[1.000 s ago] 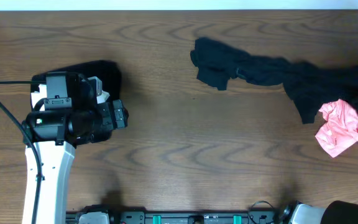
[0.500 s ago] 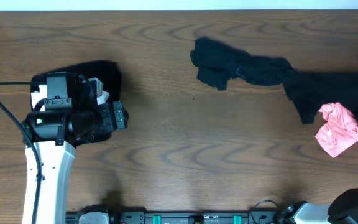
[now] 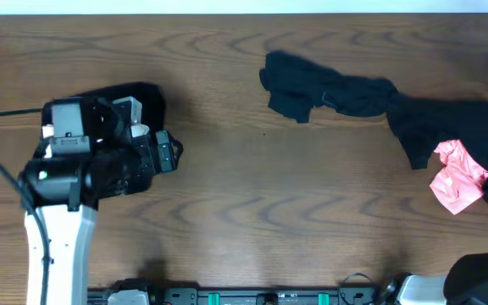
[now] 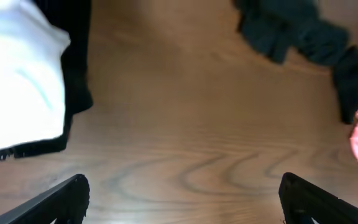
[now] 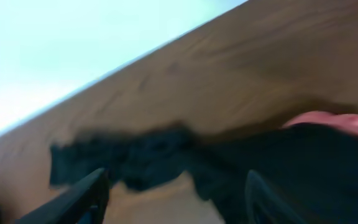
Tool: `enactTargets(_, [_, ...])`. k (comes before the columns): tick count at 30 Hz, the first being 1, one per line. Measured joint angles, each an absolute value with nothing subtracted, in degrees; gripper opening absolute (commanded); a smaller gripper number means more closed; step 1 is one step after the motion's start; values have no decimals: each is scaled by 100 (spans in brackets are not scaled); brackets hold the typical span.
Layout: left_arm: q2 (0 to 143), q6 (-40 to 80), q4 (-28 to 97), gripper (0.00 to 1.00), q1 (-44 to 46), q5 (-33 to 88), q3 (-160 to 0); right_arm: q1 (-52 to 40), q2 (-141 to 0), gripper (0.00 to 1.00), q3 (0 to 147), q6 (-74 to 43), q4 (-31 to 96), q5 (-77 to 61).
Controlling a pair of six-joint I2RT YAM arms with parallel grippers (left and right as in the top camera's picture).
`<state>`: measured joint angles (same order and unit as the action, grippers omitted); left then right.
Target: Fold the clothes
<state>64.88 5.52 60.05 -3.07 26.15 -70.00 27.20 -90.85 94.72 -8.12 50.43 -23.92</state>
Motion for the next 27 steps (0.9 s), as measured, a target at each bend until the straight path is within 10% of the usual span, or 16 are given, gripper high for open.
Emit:
enactTargets(7, [5918, 554, 6069, 98, -307, 2685, -7179, 1081, -10053, 80, 9432, -661, 5120, -902])
enactTargets(17, [5288, 552, 6298, 98, -307, 2687, -7181, 1009, -11740, 73, 9389, -1190, 4842, 753])
enactTargets(27, [5284, 552, 6302, 98, -309, 2685, -7181, 1046, -12210, 8, 9367, -1861, 5059, 1205])
